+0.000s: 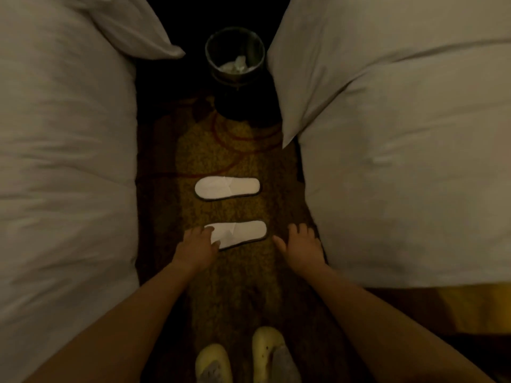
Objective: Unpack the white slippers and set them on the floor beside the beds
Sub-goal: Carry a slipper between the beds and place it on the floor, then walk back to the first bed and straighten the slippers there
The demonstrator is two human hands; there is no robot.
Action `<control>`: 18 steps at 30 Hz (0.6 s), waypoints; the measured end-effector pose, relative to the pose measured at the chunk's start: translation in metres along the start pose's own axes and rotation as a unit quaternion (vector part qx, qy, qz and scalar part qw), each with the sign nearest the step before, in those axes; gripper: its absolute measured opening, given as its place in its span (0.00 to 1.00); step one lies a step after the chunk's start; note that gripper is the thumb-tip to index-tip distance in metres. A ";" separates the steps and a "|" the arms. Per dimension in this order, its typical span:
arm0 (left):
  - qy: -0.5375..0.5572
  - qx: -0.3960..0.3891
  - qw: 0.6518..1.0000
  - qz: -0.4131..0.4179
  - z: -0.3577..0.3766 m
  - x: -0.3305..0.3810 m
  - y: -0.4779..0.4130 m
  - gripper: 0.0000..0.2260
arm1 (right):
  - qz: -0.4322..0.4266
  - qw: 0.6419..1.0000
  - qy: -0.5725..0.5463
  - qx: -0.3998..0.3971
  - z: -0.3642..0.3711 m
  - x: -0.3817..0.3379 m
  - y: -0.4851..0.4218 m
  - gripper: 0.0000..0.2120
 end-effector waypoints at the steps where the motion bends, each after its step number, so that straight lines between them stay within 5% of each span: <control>1: -0.002 0.003 1.000 0.011 -0.016 0.020 0.012 0.23 | 0.001 1.000 -0.006 -0.001 -0.022 0.002 0.012 0.27; 10: -0.053 -0.013 0.996 0.072 -0.114 0.144 0.115 0.22 | 0.022 0.997 -0.076 -0.002 -0.173 0.023 0.112 0.27; 18: -0.074 -0.011 0.988 0.137 -0.169 0.242 0.186 0.21 | 0.071 0.990 -0.058 0.109 -0.298 0.073 0.206 0.27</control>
Point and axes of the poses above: each hand's wrist, its own y-axis away from the middle knuckle, its own z-axis out of the palm, x = y × z, the point moved 10 cm from there along -y, towards the middle knuckle, and after that the axes turned 13 degrees about z, right-handed, at the moved point
